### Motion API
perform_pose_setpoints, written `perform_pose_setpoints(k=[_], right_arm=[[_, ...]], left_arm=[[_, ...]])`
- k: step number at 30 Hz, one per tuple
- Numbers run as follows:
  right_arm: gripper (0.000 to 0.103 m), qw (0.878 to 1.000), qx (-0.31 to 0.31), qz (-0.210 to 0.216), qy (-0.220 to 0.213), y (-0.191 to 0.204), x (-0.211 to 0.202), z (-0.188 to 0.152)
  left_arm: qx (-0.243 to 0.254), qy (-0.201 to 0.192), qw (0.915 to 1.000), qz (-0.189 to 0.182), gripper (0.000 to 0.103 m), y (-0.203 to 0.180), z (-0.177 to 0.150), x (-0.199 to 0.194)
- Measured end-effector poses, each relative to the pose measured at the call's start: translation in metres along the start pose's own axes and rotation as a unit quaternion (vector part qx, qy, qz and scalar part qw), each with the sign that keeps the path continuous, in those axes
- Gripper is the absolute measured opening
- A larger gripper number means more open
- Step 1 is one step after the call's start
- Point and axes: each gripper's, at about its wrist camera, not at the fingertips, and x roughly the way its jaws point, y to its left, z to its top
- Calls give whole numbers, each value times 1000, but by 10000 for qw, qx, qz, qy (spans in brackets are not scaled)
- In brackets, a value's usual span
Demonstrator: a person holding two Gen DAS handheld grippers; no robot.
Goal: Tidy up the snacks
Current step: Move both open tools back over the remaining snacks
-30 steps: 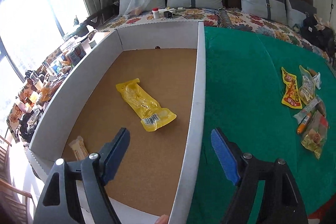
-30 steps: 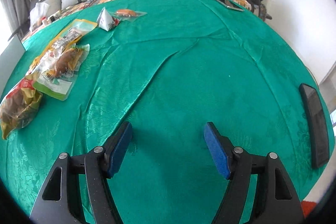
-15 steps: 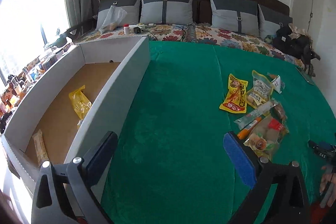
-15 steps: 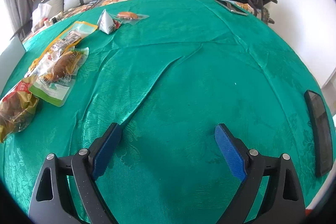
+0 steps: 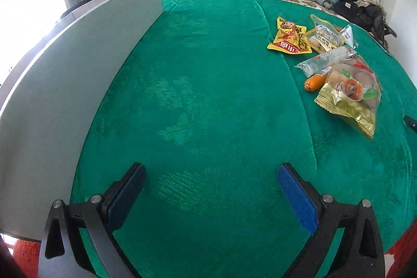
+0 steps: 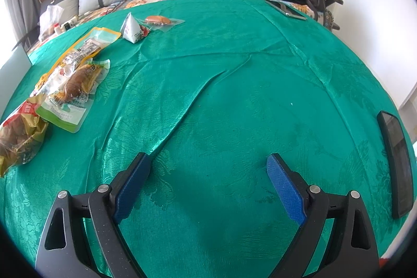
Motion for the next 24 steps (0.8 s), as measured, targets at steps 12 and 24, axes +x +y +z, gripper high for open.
perform_pose_setpoints(k=[12, 24], right_arm=[[93, 10000, 9, -10, -7, -1, -1, 1], [93, 10000, 11, -14, -11, -2, -1, 1]], left_arm=[[-59, -46, 10000, -52, 103, 3, 1, 3], [-74, -143, 9999, -33, 103, 3, -1, 2]])
